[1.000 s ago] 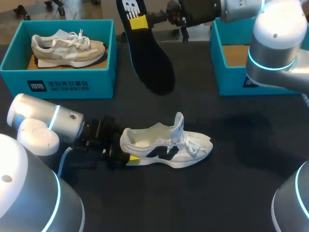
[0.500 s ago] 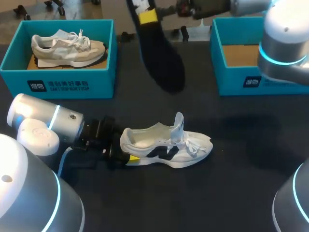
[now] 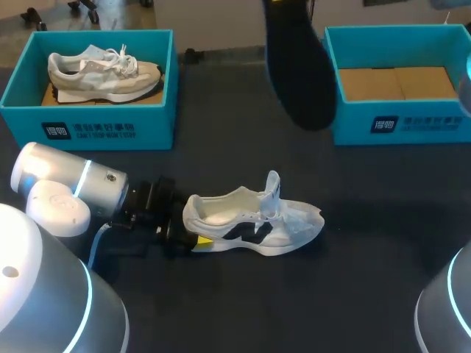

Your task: Take the shoe out of the shoebox, open the shoe tongue, remove and reinsert the insole, then place the shoe into the shoebox

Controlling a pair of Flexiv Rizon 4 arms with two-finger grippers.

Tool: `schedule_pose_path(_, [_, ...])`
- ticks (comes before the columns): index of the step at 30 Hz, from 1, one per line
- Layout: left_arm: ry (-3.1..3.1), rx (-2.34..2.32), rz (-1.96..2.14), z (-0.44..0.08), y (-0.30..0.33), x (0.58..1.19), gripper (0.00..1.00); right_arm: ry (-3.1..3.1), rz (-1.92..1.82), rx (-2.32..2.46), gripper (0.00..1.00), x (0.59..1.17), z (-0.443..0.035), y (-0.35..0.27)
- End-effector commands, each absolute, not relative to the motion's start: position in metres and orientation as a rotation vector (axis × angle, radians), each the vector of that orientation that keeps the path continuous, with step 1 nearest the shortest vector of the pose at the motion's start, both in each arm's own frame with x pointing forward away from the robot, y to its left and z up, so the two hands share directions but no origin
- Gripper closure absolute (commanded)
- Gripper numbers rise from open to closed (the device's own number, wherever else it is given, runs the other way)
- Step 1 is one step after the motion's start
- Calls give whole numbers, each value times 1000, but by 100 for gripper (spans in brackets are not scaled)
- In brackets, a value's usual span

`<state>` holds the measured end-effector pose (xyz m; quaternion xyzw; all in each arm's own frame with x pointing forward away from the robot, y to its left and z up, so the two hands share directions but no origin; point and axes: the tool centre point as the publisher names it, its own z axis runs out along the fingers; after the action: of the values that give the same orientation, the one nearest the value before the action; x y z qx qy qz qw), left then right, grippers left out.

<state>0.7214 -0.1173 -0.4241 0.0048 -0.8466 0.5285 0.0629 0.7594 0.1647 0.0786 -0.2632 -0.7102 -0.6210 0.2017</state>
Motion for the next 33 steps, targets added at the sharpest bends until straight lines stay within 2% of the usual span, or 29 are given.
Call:
schedule_pose_path(1, [-2559, 13, 1591, -425, -118, 721, 100, -2011, -1734, -798, 100, 738, 89, 146])
schedule_pose_path(18, [-2559, 13, 1591, -425, -118, 721, 100, -1863, -1786, -950, 100, 678, 106, 164])
schedule_pose_path(33, [-2559, 13, 1591, -425, -118, 721, 100, -1821, -1766, -953, 100, 649, 93, 169])
